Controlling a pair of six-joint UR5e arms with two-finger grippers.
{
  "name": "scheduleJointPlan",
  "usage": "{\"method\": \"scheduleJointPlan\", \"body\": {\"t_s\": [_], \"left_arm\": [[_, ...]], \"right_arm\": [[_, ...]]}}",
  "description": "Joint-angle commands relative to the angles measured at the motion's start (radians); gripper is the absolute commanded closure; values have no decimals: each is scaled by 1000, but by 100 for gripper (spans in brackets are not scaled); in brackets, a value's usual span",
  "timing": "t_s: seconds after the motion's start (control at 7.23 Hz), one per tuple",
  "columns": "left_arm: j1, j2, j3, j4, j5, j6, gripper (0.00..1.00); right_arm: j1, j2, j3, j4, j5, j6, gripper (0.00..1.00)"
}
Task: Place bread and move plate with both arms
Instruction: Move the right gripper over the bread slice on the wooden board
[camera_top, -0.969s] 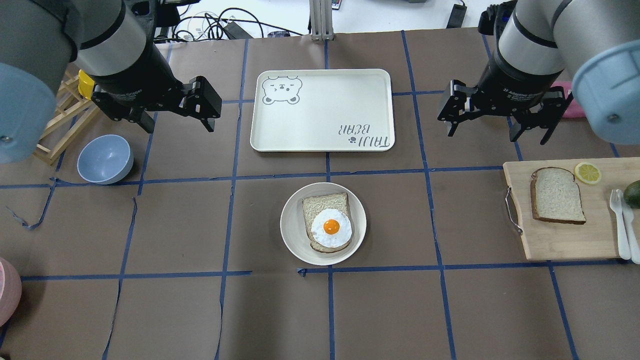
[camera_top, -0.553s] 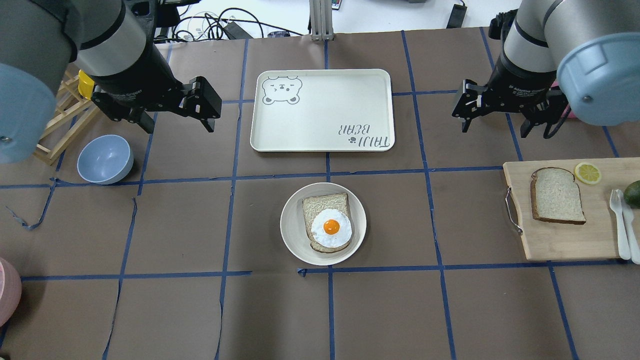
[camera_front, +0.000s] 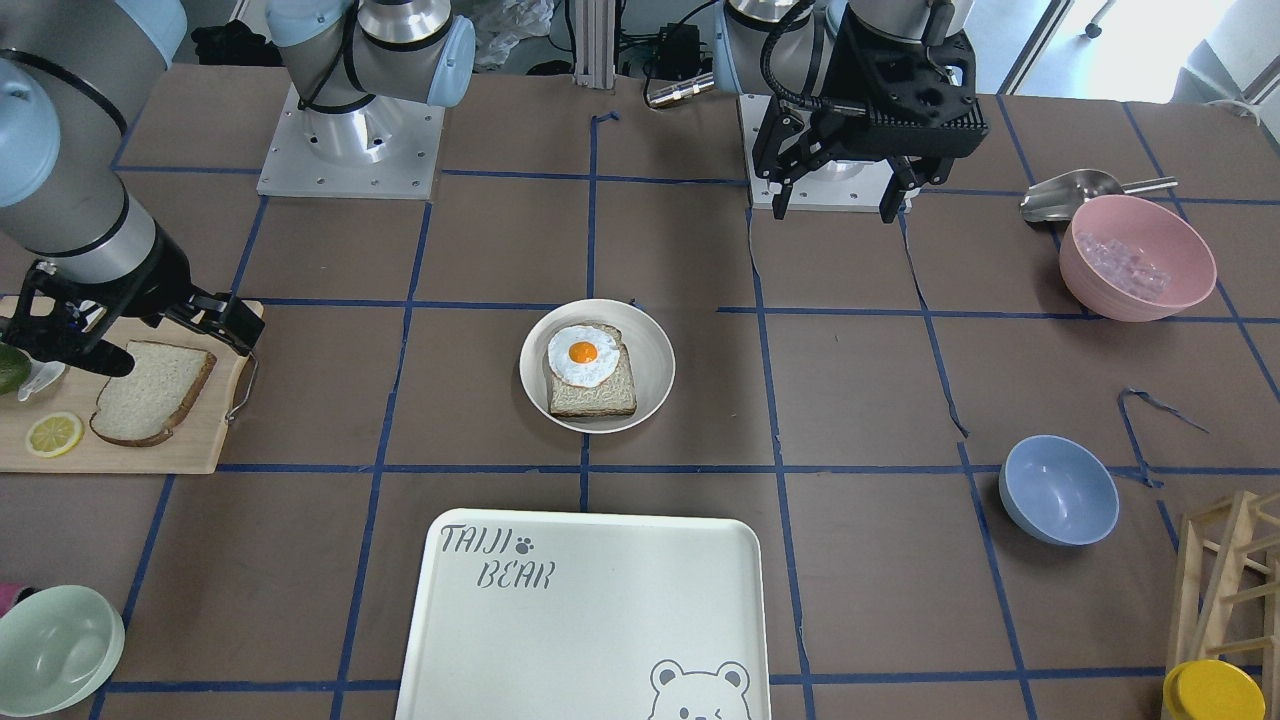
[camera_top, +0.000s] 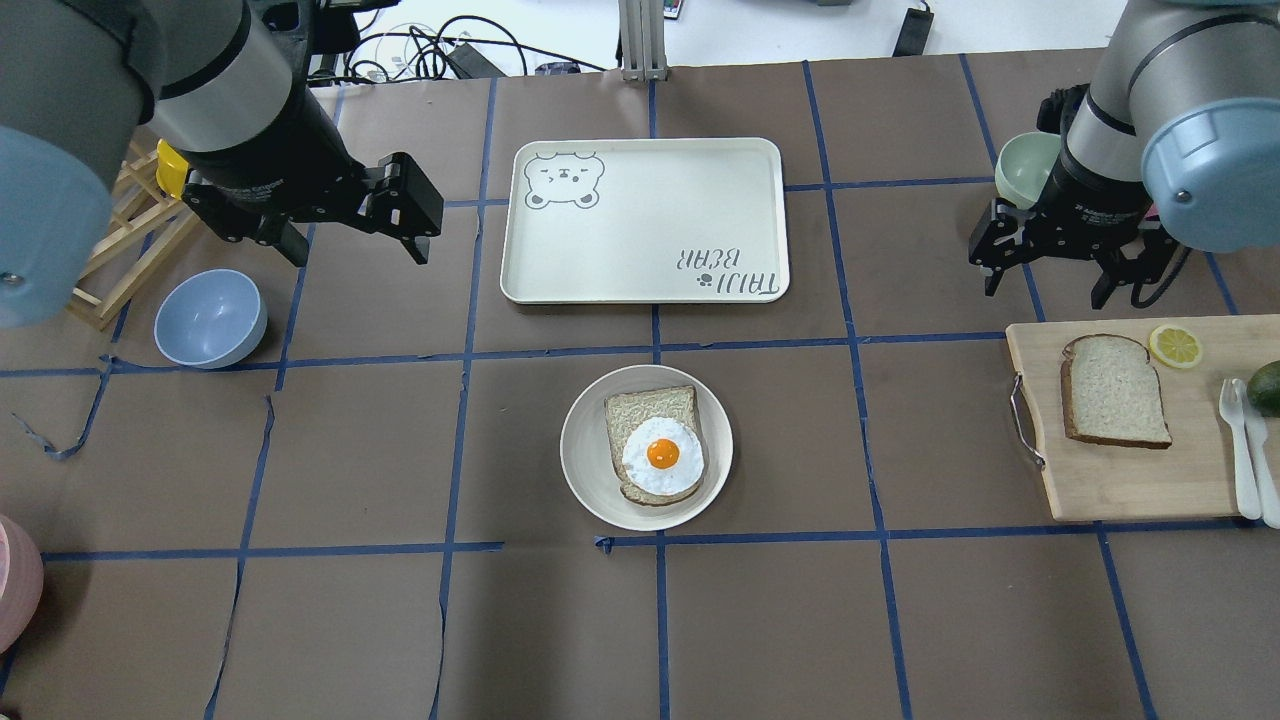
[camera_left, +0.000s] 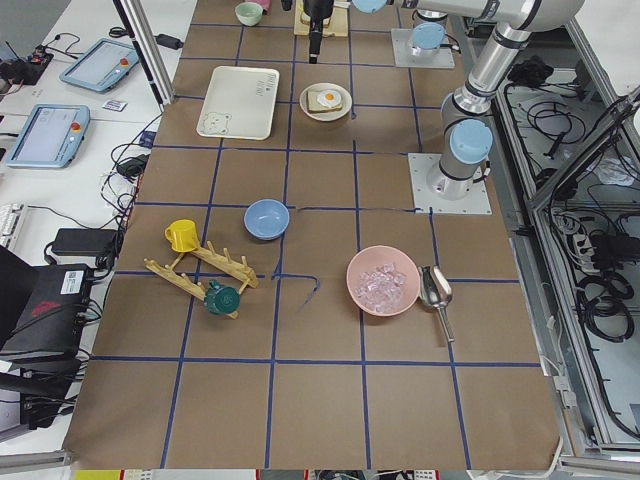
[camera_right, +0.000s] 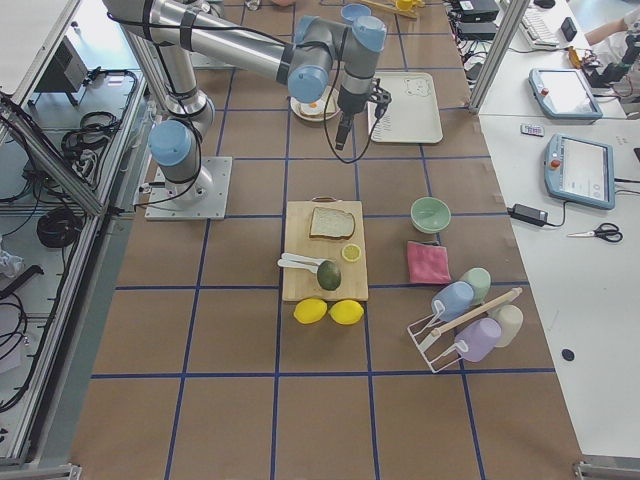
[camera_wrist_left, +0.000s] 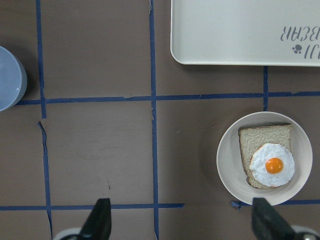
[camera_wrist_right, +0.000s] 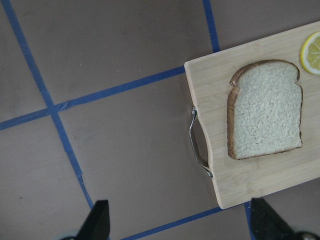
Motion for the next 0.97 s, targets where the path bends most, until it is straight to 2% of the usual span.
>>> {"method": "scheduleJointPlan", "body": {"t_s": [0.0, 0.28, 0.55, 0.83], "left_arm": [[0, 2, 0, 0, 0, 0, 0], [0, 2, 0, 0, 0, 0, 0], [0, 2, 0, 0, 0, 0, 0], [0, 2, -2, 0, 0, 0, 0]], "right_arm": [[-88, 84, 65, -179, -3, -95, 19], [-118, 129, 117, -282, -9, -102, 31], [-118, 186, 120, -336, -87, -100, 31], [-127, 207, 120, -353, -88, -100, 31]]}}
